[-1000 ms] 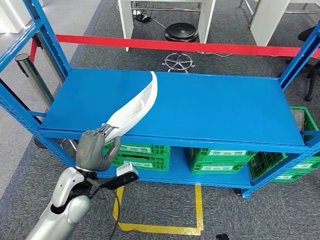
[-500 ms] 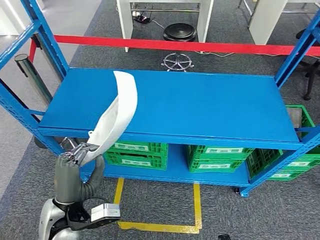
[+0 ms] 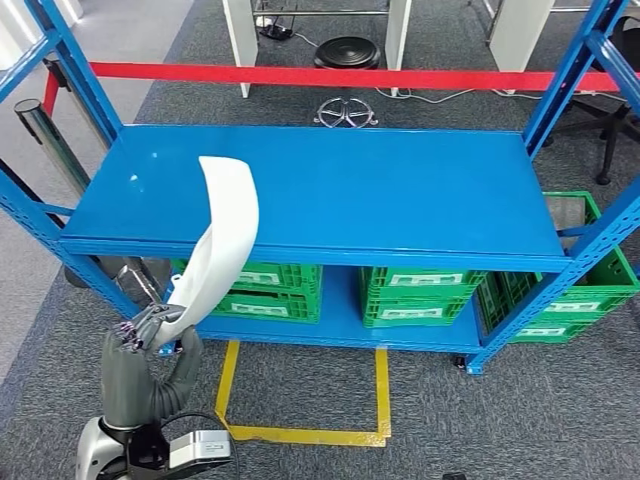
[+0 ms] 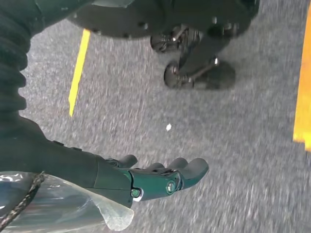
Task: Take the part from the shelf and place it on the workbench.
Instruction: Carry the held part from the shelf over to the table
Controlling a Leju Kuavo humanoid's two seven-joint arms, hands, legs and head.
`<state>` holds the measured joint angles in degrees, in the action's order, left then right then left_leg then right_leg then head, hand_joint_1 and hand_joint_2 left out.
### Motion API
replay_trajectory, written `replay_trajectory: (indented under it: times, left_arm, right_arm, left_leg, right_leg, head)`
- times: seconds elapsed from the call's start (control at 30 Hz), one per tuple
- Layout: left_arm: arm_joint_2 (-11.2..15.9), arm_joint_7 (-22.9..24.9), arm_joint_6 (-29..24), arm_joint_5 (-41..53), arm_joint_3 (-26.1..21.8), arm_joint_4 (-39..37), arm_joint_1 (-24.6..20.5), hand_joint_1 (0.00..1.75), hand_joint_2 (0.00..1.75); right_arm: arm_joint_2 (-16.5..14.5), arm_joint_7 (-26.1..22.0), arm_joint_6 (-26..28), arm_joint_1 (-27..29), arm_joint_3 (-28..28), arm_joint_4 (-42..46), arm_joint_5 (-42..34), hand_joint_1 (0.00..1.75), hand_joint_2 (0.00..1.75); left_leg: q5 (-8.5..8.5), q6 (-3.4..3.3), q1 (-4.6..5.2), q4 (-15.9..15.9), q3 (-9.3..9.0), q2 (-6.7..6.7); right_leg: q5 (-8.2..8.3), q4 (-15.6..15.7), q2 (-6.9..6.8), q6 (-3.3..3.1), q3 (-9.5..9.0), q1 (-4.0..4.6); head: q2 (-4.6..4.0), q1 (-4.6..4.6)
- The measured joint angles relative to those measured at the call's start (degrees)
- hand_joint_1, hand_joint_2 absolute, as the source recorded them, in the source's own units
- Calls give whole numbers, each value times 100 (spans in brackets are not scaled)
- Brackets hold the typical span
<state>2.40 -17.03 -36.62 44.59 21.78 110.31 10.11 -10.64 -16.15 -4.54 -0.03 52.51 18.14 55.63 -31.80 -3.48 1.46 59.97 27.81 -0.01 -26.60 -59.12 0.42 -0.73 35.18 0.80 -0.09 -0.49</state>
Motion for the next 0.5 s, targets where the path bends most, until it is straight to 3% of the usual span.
replay_trajectory:
  times: [0.03,0.1,0.17,0.2,0.27,0.3,0.33,0.37,0.4,0.43,0.47,0.5]
  left_arm:
    - [-5,0,-18,-5,-2,7,4,175,175]
    - [-17,0,-52,-19,-5,14,14,175,175]
    - [-32,1,-66,-41,-8,14,21,175,175]
    - [-41,2,-72,-55,-9,14,25,175,175]
    - [-56,3,-82,-74,-11,14,38,175,175]
    - [-62,4,-85,-77,-12,14,44,175,175]
    - [-67,4,-86,-77,-12,14,49,175,175]
    - [-72,4,-87,-77,-13,14,51,175,175]
    - [-76,4,-88,-79,-13,14,53,175,175]
    - [-79,4,-92,-83,-14,14,53,175,175]
    - [-80,4,-98,-87,-14,16,57,175,175]
    - [-81,4,-108,-92,-15,19,61,175,175]
  right_arm:
    - [-15,-2,-7,2,8,9,-4,0,175]
    - [-28,-7,-17,13,26,27,-10,0,175]
    - [-31,-4,-33,34,45,45,-14,0,175]
    - [-31,-4,-42,43,52,57,-18,0,175]
    - [-31,-4,-52,42,63,79,-24,0,175]
    - [-31,-4,-56,41,70,89,-25,0,175]
    - [-31,-4,-57,43,76,97,-25,0,175]
    - [-31,-4,-59,45,81,105,-25,0,175]
    - [-31,-3,-62,48,84,117,-24,0,175]
    - [-31,-1,-70,48,86,133,-23,0,175]
    - [-40,2,-88,39,87,153,-22,0,175]
    - [-49,4,-110,28,88,183,-20,0,175]
  left_leg:
    - [9,-39,35,-181,-89,-5]
    - [85,-27,57,-306,-96,4]
    - [228,-1,25,-416,-52,63]
    - [302,13,-3,-466,-7,102]
    - [419,17,-26,-483,125,180]
    - [476,26,-31,-476,204,230]
    - [527,37,-36,-465,283,283]
    - [572,54,-48,-444,365,338]
    - [610,79,-65,-408,452,394]
    - [637,106,-79,-353,534,446]
    - [656,140,-87,-286,616,499]
    - [671,176,-85,-220,682,554]
  right_leg:
    - [44,11,3,24,21,-11]
    - [142,47,18,93,50,-31]
    - [51,0,29,150,113,-30]
    - [-138,-149,29,184,182,-31]
    - [-667,-744,17,263,368,-81]
    - [-844,-1087,10,308,433,-112]
    - [-886,-1326,2,351,447,-141]
    - [-800,-1403,-15,395,385,-167]
    - [-630,-1288,-51,440,228,-193]
    - [-466,-993,-140,488,-21,-219]
    - [-400,-604,-268,530,-322,-226]
    - [-414,-233,-377,528,-572,-224]
  head:
    - [0,1]
    - [1,-5]
    - [1,7]
    - [1,20]
    - [0,36]
    - [0,37]
    - [1,34]
    - [1,35]
    - [1,36]
    - [1,37]
    - [0,45]
    - [0,46]
